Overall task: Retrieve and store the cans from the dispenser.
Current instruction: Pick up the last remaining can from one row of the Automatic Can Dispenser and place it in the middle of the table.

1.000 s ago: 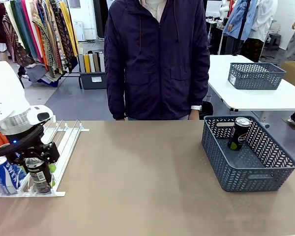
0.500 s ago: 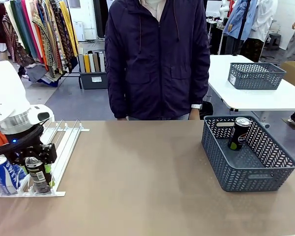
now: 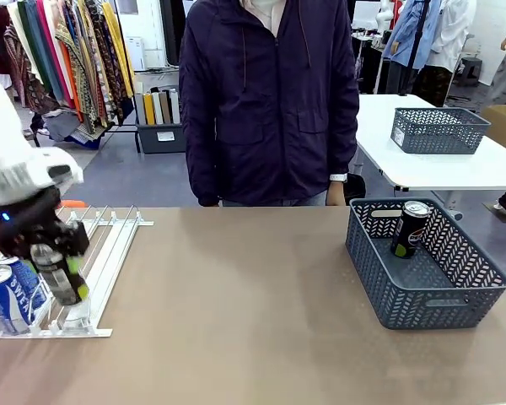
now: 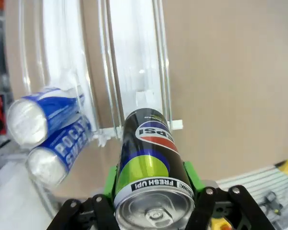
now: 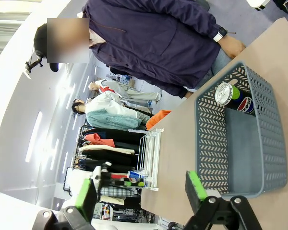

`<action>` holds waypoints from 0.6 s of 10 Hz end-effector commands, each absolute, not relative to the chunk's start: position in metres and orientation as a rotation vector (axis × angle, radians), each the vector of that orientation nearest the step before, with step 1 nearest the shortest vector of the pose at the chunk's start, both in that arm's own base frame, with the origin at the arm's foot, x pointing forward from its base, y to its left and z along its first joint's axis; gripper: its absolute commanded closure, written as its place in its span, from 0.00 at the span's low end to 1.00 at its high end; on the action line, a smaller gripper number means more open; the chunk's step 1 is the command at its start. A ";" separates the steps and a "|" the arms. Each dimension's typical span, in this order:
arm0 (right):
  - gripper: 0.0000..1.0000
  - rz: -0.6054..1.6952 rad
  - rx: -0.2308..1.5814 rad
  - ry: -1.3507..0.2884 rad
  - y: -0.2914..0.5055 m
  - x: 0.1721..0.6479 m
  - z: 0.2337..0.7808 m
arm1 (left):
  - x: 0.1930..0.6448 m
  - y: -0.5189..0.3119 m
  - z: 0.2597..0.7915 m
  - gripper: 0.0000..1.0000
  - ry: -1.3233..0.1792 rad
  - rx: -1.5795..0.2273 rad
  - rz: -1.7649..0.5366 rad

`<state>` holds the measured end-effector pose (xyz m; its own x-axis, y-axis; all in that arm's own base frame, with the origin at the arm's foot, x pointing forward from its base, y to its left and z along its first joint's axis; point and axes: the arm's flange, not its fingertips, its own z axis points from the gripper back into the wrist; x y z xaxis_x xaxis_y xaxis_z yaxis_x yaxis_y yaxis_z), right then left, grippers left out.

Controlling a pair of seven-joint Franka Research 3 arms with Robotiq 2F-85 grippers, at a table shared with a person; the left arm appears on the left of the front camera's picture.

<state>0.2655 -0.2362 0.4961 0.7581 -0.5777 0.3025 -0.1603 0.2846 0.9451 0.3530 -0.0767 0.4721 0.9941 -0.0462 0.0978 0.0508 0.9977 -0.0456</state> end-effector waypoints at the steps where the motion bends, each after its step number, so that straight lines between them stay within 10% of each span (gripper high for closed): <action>1: 0.00 -0.294 1.284 -0.726 -0.237 0.267 0.498 | 0.325 -0.068 0.553 1.00 -0.222 -0.081 -0.033; 6: 0.00 -0.294 1.284 -0.726 -0.237 0.267 0.498 | 0.269 -0.035 0.593 1.00 -0.347 -0.180 -0.025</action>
